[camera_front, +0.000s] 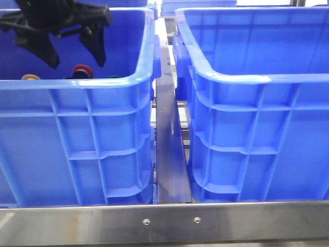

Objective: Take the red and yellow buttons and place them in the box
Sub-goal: 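Lower the left gripper into the button bin and grasp a red-capped button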

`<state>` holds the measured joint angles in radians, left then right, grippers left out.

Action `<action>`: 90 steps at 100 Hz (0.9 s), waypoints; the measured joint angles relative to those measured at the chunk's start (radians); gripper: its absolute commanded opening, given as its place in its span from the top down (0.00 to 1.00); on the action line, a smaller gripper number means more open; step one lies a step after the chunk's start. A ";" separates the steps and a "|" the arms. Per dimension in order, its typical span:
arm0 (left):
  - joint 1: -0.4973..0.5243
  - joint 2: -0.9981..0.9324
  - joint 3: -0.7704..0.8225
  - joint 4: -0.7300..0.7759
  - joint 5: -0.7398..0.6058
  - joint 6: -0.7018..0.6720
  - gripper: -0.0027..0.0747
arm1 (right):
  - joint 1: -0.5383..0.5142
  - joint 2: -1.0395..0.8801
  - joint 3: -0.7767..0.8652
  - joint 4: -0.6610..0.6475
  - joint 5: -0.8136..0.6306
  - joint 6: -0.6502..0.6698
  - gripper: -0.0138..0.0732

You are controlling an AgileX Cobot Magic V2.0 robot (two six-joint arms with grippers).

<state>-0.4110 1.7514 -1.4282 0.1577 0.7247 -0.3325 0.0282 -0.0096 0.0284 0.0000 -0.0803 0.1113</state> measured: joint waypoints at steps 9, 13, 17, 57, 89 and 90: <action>0.000 0.025 -0.002 0.041 0.000 -0.043 0.28 | 0.000 0.000 0.000 0.000 0.000 0.000 0.92; 0.000 0.031 -0.002 0.060 0.000 -0.064 0.28 | 0.000 0.000 0.000 0.000 0.000 0.000 0.92; 0.000 0.035 -0.004 0.081 0.000 -0.080 0.28 | 0.000 0.000 0.000 0.000 0.000 0.000 0.92; 0.000 0.108 -0.012 0.115 -0.015 -0.108 0.29 | 0.000 0.000 0.000 0.000 0.000 0.000 0.92; 0.000 0.114 -0.012 0.116 -0.039 -0.109 0.65 | 0.000 0.000 0.000 0.000 0.000 0.000 0.92; 0.000 0.114 -0.012 0.116 -0.039 -0.109 0.66 | 0.000 0.000 0.000 0.000 0.000 0.000 0.92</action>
<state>-0.4110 1.8657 -1.4399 0.2741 0.6857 -0.4416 0.0282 -0.0096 0.0284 0.0000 -0.0803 0.1113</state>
